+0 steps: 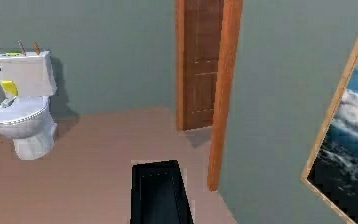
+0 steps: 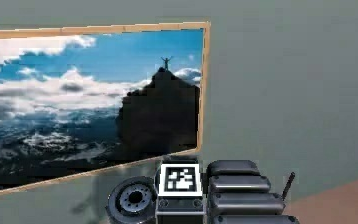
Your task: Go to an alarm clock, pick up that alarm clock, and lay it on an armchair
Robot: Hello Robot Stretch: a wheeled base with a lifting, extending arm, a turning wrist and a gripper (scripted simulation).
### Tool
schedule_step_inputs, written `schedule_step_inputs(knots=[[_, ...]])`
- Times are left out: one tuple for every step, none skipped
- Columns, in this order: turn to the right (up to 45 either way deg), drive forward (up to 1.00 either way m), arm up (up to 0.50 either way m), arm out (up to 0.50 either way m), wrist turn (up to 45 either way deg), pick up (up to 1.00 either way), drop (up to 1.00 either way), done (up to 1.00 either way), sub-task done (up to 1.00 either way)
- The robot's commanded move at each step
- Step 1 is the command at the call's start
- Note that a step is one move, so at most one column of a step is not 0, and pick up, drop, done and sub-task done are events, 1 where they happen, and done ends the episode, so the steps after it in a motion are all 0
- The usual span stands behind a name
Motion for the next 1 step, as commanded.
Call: schedule_step_inputs(knots=[[0.0, 1.00, 0.00, 0.00, 0.0, 0.00, 0.00, 0.00, 0.00]])
